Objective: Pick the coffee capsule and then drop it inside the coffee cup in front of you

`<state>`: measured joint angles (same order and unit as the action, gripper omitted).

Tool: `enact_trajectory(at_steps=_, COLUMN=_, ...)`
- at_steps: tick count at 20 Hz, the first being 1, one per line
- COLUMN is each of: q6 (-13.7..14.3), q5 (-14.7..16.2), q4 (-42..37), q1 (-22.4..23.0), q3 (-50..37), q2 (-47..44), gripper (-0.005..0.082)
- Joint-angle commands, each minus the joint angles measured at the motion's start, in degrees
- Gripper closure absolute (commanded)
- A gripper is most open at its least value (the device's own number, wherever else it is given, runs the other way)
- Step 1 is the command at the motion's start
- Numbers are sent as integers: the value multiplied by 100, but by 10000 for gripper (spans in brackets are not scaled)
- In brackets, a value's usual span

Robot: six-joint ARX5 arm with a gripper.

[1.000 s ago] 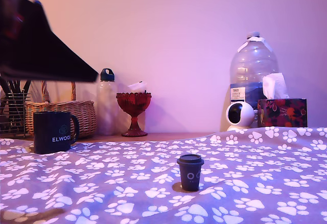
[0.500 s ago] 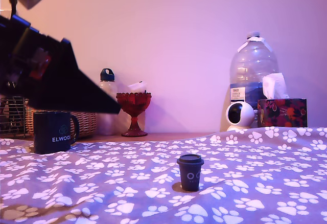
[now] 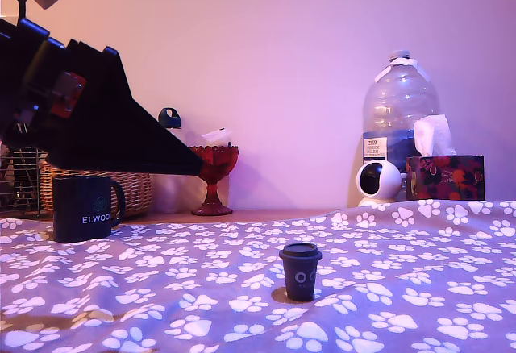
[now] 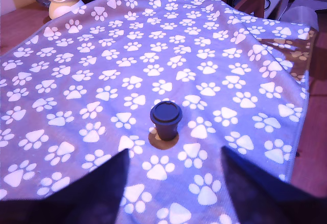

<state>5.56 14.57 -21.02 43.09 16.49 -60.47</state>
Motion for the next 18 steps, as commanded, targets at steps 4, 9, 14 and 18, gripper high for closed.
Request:
enact_trajectory(at_steps=4, q6=46, q5=17, q4=-46, q1=22, q3=-140, q2=-7, gripper=223)
enact_trajectory(at_steps=9, q6=46, q5=48, q4=-299, q1=20, q3=-140, q2=-240, gripper=223)
enact_trajectory(at_steps=14, q6=48, q5=107, q4=-964, q1=20, q3=-138, q2=-960, gripper=224)
enact_trajectory(at_steps=18, q6=55, q5=188, q4=-1722, q1=20, q3=-138, q2=-1537, gripper=224)
